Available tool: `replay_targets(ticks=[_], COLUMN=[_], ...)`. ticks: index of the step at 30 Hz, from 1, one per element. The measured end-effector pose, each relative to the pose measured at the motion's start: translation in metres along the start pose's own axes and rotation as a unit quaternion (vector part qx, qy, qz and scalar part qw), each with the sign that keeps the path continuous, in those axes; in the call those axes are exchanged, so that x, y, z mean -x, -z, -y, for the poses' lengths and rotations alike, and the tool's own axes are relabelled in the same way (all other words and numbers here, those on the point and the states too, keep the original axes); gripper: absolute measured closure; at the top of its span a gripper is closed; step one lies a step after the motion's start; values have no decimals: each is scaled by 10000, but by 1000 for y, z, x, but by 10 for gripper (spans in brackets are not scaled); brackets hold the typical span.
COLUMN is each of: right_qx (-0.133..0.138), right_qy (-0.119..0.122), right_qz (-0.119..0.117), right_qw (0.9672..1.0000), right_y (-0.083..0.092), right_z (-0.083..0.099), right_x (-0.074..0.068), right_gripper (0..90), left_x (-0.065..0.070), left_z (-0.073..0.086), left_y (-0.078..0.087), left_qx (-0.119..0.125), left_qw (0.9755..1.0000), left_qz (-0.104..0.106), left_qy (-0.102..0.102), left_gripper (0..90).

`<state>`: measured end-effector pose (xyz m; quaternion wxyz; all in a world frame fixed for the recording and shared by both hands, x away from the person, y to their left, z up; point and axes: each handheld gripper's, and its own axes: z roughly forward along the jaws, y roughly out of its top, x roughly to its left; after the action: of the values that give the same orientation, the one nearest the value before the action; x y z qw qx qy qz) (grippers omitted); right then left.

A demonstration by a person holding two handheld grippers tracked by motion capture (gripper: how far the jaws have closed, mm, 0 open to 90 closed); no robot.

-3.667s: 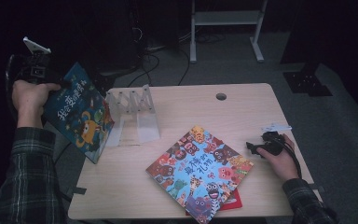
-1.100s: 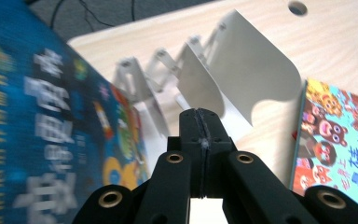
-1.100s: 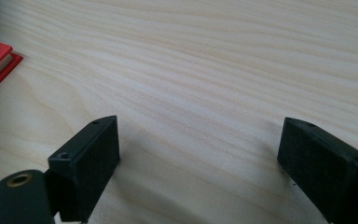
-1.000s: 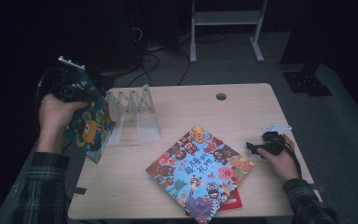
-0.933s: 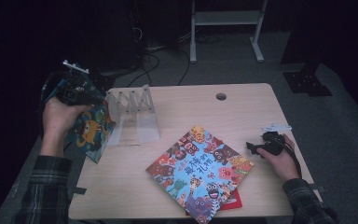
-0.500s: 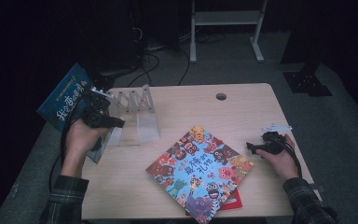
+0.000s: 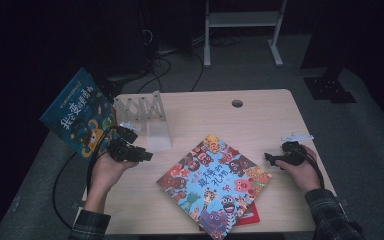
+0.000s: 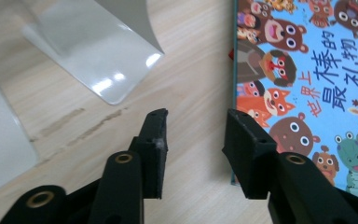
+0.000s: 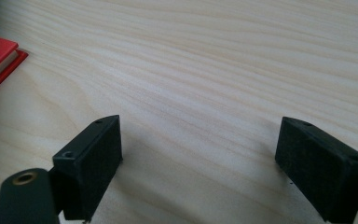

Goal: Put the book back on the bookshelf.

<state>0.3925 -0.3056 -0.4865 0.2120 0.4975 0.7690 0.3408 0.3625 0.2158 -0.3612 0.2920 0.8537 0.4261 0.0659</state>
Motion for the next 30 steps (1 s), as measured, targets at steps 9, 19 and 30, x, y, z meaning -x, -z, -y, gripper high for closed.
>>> replay_targets(ticks=[9,19,30], right_qx=[37,-77,36], right_qy=[-21,-16,-60], right_qz=[9,-119,-409], right_qw=[10000,9999,9991], right_y=[5,23,54], right_z=[3,2,18], right_x=[2,-3,-10], right_gripper=[229,426,405], left_x=[6,6,10], left_z=[11,27,37], left_y=[-14,-29,-48], left_qx=[-106,-200,-143], left_qw=[9999,9996,9985], left_qz=[76,168,433], left_qy=[-33,-112,-306], left_gripper=[508,462,247])
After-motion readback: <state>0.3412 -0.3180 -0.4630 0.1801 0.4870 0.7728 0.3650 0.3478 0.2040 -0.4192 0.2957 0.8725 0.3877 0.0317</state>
